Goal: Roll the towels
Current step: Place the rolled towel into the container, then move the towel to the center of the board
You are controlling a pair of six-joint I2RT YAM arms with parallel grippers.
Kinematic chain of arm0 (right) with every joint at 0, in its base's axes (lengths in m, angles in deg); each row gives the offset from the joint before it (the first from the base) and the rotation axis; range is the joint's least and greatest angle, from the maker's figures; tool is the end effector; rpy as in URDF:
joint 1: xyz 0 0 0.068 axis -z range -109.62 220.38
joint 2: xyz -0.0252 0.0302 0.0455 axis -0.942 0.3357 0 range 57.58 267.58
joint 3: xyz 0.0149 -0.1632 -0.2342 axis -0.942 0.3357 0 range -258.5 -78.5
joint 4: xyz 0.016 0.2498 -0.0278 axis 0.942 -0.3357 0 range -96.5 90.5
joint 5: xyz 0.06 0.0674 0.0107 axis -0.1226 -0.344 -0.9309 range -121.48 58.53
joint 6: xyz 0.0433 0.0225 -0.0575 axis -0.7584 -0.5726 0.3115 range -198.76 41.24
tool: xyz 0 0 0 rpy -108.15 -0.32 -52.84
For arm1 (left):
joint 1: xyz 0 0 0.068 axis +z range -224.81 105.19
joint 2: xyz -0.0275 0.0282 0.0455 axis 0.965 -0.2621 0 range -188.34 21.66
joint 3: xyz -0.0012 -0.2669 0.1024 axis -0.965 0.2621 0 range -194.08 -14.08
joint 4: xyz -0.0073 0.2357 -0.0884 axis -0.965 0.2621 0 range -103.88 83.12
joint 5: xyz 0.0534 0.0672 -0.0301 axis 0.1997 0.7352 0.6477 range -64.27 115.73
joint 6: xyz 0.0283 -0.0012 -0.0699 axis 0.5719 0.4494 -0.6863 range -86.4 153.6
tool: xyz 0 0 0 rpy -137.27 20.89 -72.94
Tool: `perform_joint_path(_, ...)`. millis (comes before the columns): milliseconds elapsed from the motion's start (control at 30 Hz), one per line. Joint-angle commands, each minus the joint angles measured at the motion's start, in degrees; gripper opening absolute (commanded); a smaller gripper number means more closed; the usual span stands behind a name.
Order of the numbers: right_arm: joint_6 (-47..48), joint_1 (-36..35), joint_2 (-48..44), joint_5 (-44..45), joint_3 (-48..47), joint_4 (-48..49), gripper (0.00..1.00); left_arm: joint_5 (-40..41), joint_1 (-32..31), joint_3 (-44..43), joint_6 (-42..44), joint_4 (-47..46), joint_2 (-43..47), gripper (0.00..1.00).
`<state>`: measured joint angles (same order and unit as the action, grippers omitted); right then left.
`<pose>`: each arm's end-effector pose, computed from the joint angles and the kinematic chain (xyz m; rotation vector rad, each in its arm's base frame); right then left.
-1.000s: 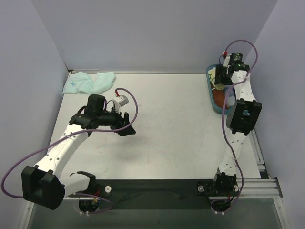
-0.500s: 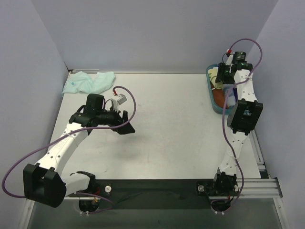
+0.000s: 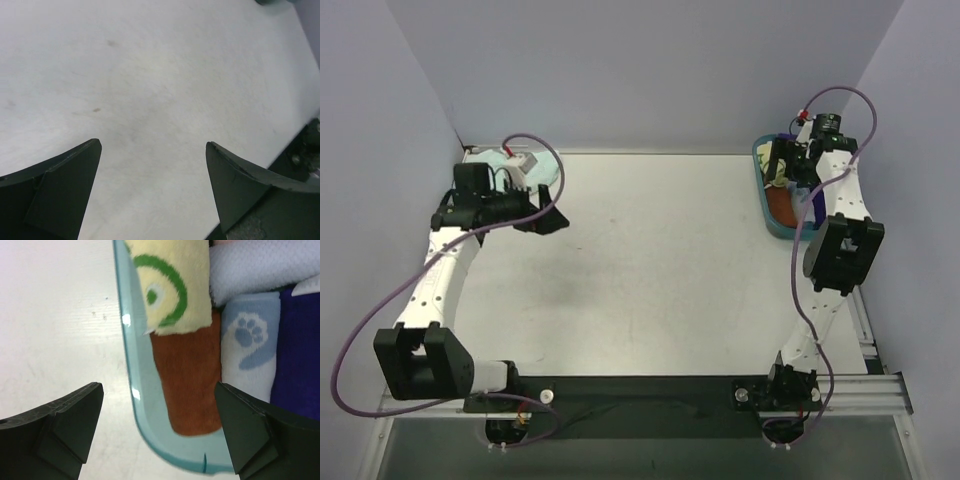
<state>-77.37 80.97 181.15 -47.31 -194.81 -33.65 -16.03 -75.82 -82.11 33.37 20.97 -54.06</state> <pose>0.5096 -0.0776 0.2851 0.0398 2.2685 0.2065 0.2809 -0.0473 0.3284 0.3824 2.1894 -0.8466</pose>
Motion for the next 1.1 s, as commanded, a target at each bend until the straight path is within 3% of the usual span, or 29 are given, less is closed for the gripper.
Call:
perform_joint_path(0, 2.3, -1.4, -11.9, 0.0, 4.1, -0.9, 1.00, 6.2, 5.5, -9.0, 7.8, 1.1, -6.4, 0.97)
perform_joint_path(167, 6.4, -4.6, -23.5, 0.7, 16.0, -0.7, 1.00, 15.3, 8.0, -23.5, 16.5, 3.8, -22.9, 0.97)
perform_joint_path(300, 7.3, -6.1, -30.3, -1.0, 23.3, -1.1, 1.00, 20.5, 8.1, -33.4, 21.9, 3.8, -34.8, 0.88)
perform_joint_path(367, 7.4, -6.8, -33.6, -1.2, 25.8, -1.2, 1.00, 21.9, 8.7, -38.2, 21.9, 3.8, -42.0, 0.86)
perform_joint_path(600, 7.9, -7.3, -38.9, -0.6, 32.5, -2.8, 1.00, 18.6, 10.2, -67.2, 18.0, 7.2, -62.4, 0.87)
perform_joint_path(733, 7.8, -7.3, -40.6, -0.7, 34.7, -3.1, 1.00, 19.1, 10.1, -75.9, 16.1, 8.5, -71.3, 0.87)
perform_joint_path(900, 7.3, -7.3, -40.8, -1.9, 34.4, -4.3, 1.00, 13.5, 9.9, -76.3, 12.2, 8.4, -74.1, 0.80)
perform_joint_path(1000, 6.9, -7.1, -41.6, -2.5, 34.4, -5.0, 1.00, 14.5, 9.1, -74.9, 10.7, 8.5, -75.0, 0.71)
perform_joint_path(1067, 7.0, -7.0, -42.4, -2.5, 34.7, -5.5, 1.00, 14.4, 8.8, -73.7, 10.2, 8.9, -75.1, 0.57)
